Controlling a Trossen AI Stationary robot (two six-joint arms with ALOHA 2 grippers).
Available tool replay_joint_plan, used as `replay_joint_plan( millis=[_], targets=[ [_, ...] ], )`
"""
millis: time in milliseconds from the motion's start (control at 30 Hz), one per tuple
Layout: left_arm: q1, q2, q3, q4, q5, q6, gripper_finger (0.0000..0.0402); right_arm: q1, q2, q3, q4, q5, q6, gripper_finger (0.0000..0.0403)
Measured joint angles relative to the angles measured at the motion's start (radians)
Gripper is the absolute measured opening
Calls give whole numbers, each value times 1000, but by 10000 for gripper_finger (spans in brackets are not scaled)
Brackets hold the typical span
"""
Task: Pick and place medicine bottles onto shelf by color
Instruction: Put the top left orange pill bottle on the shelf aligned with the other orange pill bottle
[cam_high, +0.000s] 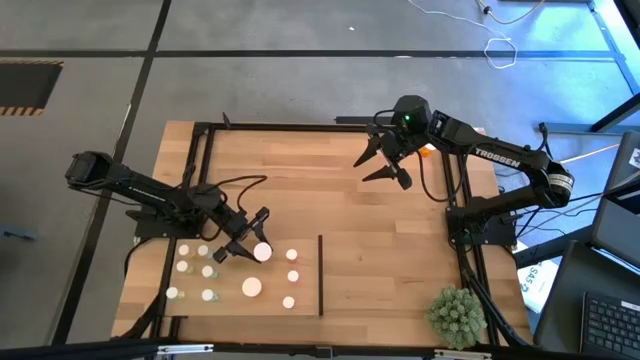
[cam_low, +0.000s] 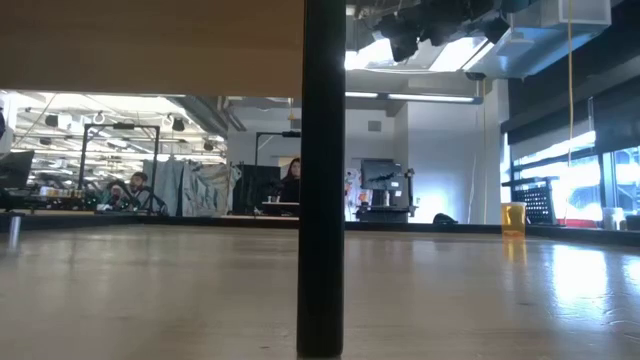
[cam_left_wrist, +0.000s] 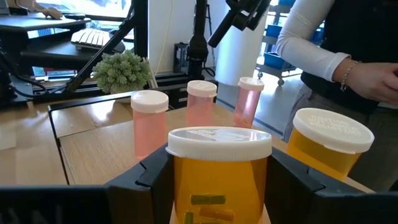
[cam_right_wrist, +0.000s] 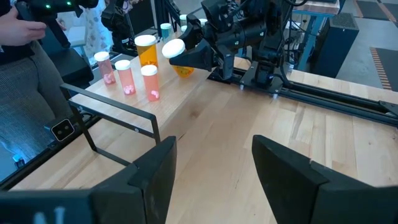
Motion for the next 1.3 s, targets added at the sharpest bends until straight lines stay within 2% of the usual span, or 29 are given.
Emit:
replay_joint_plan(
  millis=[367, 633, 833, 1300],
  targets=[
    [0, 0, 0, 18, 4, 0, 186, 0, 0, 0, 0, 0, 0, 213],
    [0, 0, 0, 32, 8, -1, 223, 0, 0, 0, 0, 0, 0, 213],
    [0, 0, 0, 31, 12, -9, 236, 0, 0, 0, 0, 0, 0, 213],
    [0, -4, 0, 97, 11, -38, 240, 0, 0, 0, 0, 0, 0, 213]
  ],
)
